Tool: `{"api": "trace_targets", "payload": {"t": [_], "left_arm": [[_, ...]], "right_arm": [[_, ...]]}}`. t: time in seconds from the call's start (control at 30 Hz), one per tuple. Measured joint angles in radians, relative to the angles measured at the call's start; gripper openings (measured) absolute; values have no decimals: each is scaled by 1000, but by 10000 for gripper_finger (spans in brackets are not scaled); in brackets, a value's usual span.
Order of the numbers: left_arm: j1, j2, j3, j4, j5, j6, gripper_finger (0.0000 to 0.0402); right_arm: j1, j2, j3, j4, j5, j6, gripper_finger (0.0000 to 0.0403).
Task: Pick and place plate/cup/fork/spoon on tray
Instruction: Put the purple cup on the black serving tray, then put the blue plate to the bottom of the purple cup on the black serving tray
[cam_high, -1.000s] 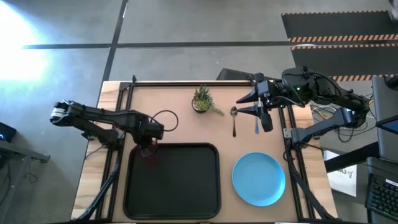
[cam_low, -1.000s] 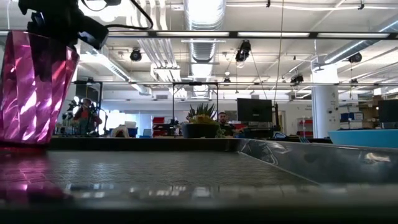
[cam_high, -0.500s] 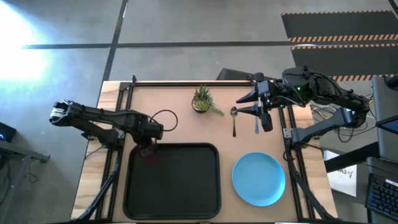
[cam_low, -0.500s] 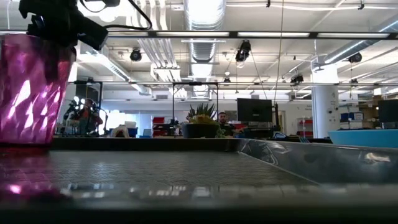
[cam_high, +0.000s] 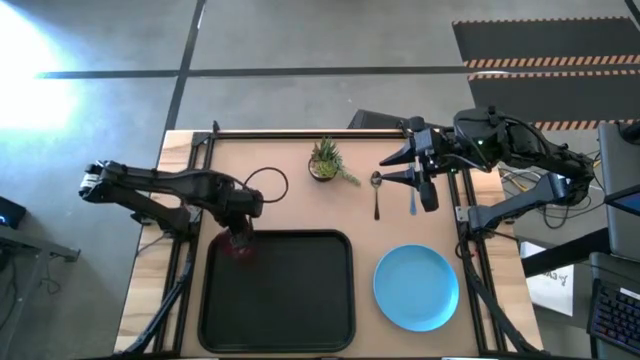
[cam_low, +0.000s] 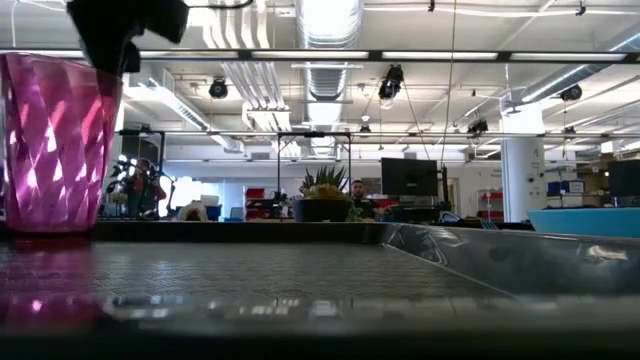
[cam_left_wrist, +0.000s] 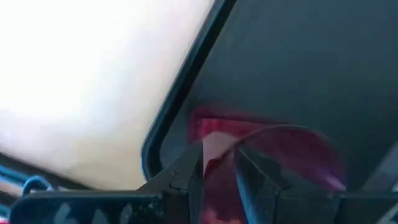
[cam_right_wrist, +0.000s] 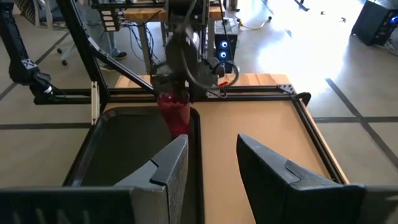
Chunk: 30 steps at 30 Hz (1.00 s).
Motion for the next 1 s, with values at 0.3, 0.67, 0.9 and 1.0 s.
{"api": "trace_targets", "payload": {"t": [0.3, 0.67, 0.9, 1.0], "left_arm": [[0, -38, 238, -5, -87, 10, 73], [0, -168, 383, 198, -275, 188, 73], [0, -252, 350, 468, -298, 409, 73], [0, -270, 346, 484, -298, 446, 73]], "right_arm": [[0, 2, 0, -61, 0, 65, 127], [0, 126, -16, -510, 43, 398, 127], [11, 233, -70, -649, -2, 520, 127], [31, 285, -96, -650, -12, 523, 127]]}}
